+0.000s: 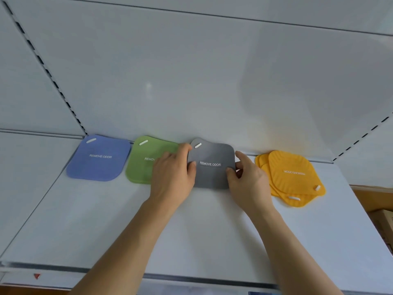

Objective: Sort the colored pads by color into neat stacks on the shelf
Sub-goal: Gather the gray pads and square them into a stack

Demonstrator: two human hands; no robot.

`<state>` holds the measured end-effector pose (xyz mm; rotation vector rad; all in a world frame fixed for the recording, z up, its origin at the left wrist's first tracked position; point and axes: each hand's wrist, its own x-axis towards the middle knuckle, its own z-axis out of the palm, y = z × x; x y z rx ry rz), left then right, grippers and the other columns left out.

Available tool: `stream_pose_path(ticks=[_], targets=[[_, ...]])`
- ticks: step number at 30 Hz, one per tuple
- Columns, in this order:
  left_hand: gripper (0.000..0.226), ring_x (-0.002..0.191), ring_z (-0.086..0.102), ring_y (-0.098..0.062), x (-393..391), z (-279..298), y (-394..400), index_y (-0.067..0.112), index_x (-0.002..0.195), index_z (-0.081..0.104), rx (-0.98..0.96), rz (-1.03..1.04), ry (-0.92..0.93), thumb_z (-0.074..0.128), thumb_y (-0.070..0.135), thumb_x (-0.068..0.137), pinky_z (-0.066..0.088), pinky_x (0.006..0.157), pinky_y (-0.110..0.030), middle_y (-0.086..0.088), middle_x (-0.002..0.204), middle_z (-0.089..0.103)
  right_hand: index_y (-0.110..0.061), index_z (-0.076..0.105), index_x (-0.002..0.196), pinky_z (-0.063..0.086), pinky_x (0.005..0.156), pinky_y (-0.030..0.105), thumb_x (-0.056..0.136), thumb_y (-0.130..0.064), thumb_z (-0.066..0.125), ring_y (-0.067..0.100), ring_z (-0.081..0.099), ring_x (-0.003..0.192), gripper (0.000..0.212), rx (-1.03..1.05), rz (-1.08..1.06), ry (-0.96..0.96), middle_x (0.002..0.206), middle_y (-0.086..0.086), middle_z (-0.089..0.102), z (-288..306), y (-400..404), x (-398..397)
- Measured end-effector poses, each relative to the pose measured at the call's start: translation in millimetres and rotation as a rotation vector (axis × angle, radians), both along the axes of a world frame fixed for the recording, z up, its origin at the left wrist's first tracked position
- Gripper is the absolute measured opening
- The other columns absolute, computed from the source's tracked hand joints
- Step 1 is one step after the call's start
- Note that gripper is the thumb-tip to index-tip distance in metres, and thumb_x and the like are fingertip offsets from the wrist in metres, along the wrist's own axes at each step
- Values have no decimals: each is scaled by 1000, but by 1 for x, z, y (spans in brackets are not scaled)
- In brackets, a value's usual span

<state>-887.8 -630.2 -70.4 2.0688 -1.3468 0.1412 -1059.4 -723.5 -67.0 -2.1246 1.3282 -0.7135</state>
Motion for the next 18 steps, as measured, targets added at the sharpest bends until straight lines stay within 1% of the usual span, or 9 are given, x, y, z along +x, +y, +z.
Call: stream_pose_path(ticks=[3, 5, 6, 8, 11, 15, 17, 18], targets=[[35, 78, 57, -33, -2, -2, 0, 20, 123, 62, 35, 38, -95, 69, 22, 90, 49, 67, -43, 1, 72, 67, -18, 54, 149, 50, 79, 32, 97, -19, 64, 21, 68, 92, 53, 3, -7, -9, 108, -5, 76, 0, 0, 0], [31, 81, 58, -33, -3, -4, 0, 20, 118, 67, 49, 58, -118, 71, 22, 88, 50, 70, -43, 1, 76, 71, -21, 58, 145, 52, 77, 34, 96, -18, 64, 21, 68, 88, 49, -7, -4, -24, 100, -8, 73, 0, 1, -1], [27, 81, 58, -33, -2, -4, -1, 20, 114, 69, 55, 68, -124, 71, 23, 87, 50, 70, -42, 1, 77, 72, -22, 60, 143, 52, 76, 34, 95, -18, 63, 21, 68, 87, 48, -18, 0, -28, 100, -7, 73, -1, 1, -1], [23, 82, 58, -33, 0, -6, -3, 20, 110, 71, 65, 82, -140, 70, 23, 87, 48, 71, -41, 1, 78, 72, -22, 62, 141, 52, 77, 33, 95, -18, 64, 22, 68, 88, 46, -45, -1, -26, 106, -2, 75, -5, -1, -2], [21, 86, 58, -32, 1, -9, -4, 21, 109, 71, 99, 87, -160, 66, 25, 89, 48, 73, -42, 2, 82, 73, -17, 66, 137, 52, 78, 33, 94, -16, 66, 26, 67, 91, 44, -116, -10, -14, 111, 4, 74, -11, -2, -1], [23, 90, 58, -33, 0, -14, -4, 20, 110, 72, 126, 104, -231, 65, 28, 89, 46, 75, -43, 0, 86, 73, -7, 72, 125, 54, 72, 40, 90, -9, 67, 39, 66, 86, 35, -276, 5, 50, 103, 15, 71, -18, -1, 1], [22, 91, 56, -35, -1, -14, -3, 20, 108, 73, 117, 122, -253, 68, 29, 88, 46, 75, -44, -3, 88, 68, -7, 73, 117, 54, 71, 42, 88, -8, 66, 43, 63, 81, 29, -354, 4, 98, 95, 17, 68, -22, 0, 1], [22, 92, 55, -35, -1, -14, -2, 20, 107, 74, 106, 131, -256, 70, 29, 87, 46, 75, -45, -5, 91, 65, -8, 74, 113, 54, 72, 43, 88, -9, 66, 43, 62, 81, 26, -370, -3, 111, 94, 17, 67, -23, -1, 1]])
